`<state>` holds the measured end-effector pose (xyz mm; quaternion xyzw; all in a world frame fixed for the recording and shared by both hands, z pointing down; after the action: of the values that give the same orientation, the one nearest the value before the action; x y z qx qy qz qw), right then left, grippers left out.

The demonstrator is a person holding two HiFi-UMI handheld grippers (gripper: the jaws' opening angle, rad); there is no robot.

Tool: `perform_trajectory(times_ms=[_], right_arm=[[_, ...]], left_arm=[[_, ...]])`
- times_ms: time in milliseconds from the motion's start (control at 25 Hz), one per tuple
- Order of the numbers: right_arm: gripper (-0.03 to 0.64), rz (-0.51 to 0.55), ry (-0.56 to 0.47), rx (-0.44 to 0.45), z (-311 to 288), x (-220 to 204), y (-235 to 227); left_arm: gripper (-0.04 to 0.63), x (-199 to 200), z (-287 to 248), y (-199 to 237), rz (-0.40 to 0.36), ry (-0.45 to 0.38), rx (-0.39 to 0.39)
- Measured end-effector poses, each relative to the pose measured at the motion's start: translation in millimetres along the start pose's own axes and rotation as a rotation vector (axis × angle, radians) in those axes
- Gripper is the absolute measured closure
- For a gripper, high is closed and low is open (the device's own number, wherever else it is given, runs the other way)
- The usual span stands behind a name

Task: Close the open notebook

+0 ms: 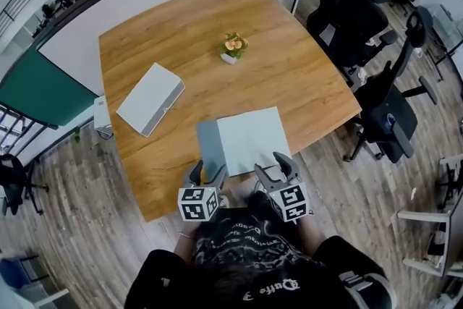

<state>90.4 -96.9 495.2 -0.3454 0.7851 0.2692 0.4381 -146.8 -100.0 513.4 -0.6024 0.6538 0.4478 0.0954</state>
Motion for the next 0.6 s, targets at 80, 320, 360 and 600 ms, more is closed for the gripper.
perform_trajectory(times_ms=[80,320,360,600], right_arm=[[0.376,0.004,-0.004,0.035,-4.4,-1.8,-8.6],[0.444,-0.009,-0.036,0.054,-16.2,-6.7,-33.4],[0.445,-0.014,-0.039,0.062,-17.8,-6.8,-36.9],[0.446,0.01,-0.035,0.106,-20.9,-9.9,-52.6]], left_arm=[[0.249,0.4,-2.8,-0.7,0.018,-0.01,0.048],[0.249,-6.8,-9.5,3.8,0.075,-0.019,0.213],[0.249,-8.8,-10.4,5.9,0.087,-0.015,0.241],[0.249,-26.8,-18.7,12.2,0.166,0.081,0.364]])
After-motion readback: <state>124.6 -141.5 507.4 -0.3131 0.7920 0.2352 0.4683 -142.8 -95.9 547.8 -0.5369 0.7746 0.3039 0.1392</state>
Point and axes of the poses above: the fingertips, and each gripper's own axes: z backward along the fingers, y to its left, x out of its top, the point moved 10 cm from there along z, backward along the fingers, and after that the axes turned 14 degrees about z, right-handed, at the moved point
